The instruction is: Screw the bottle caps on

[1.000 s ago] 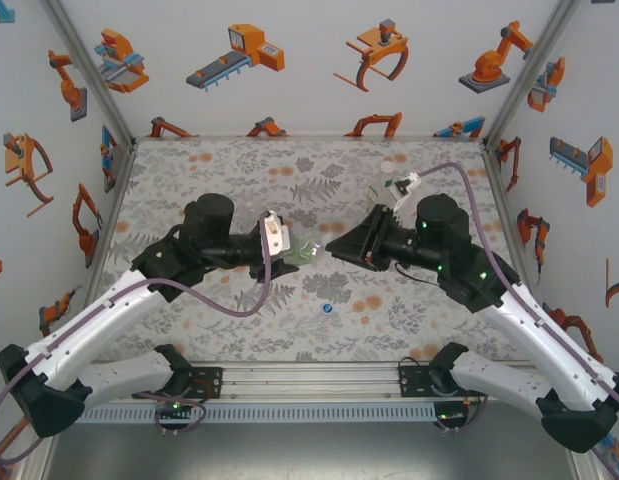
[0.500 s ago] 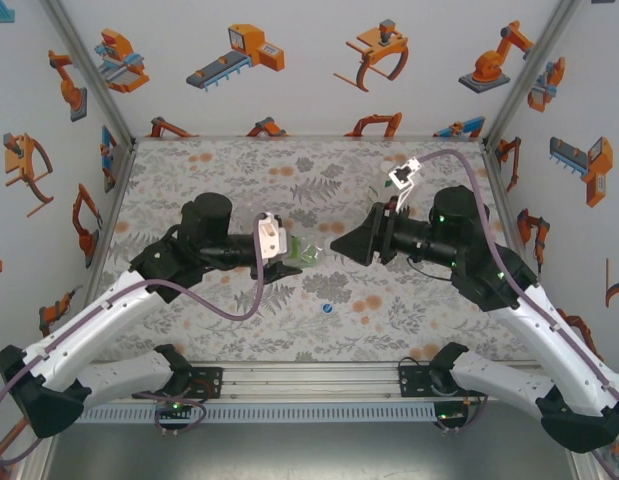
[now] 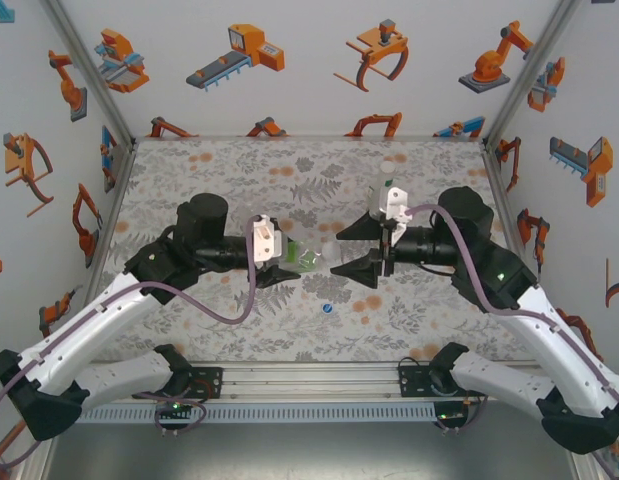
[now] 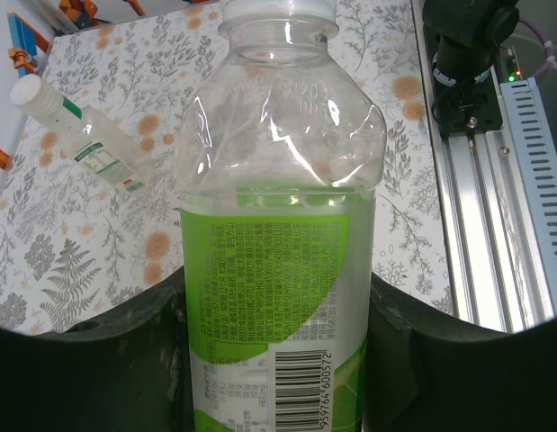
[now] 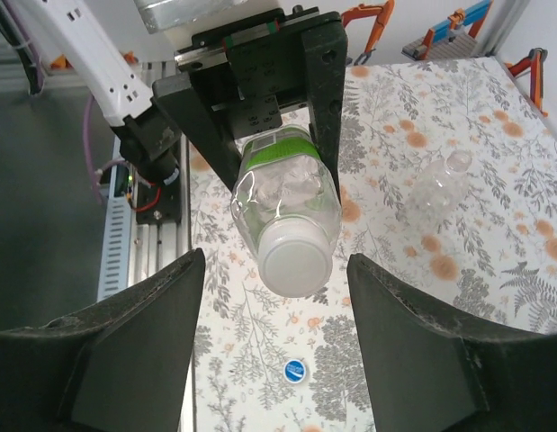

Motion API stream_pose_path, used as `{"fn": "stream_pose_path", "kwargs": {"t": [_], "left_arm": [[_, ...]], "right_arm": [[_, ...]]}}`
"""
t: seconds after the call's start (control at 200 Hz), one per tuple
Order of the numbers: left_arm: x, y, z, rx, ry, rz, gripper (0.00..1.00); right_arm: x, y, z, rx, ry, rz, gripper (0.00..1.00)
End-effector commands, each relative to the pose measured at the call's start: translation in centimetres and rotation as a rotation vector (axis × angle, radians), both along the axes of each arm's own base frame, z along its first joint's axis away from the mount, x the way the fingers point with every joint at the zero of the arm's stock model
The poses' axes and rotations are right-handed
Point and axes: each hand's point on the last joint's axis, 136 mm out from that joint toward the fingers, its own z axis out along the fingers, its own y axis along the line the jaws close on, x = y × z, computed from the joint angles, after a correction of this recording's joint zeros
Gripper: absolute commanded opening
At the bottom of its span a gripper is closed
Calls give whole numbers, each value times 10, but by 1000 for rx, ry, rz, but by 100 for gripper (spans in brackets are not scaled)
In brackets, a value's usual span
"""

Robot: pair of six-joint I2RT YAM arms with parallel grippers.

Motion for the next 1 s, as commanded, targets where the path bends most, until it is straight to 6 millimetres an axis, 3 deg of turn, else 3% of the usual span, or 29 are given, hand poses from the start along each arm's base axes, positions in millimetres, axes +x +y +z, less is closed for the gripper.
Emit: {"fn": "stream_pose_path", "kwargs": {"t": [0.0, 0.676, 0.876, 0.931, 0.991], "left_arm": [[-9, 2, 20, -40, -31, -37, 0], [-10, 2, 20, -41, -33, -38, 0], [-9, 2, 20, -38, -31, -35, 0], [-8, 1, 19, -38, -29, -34, 0], [-7, 1, 20, -38, -31, -31, 0]], "right_arm": [[-3, 4, 6, 21, -96, 48, 57], [5, 5, -2, 21, -75, 16, 38], [12, 5, 1, 54, 2, -34, 18], [18, 6, 2, 81, 61, -70, 0], [24, 6, 3, 114, 138, -108, 0]]}}
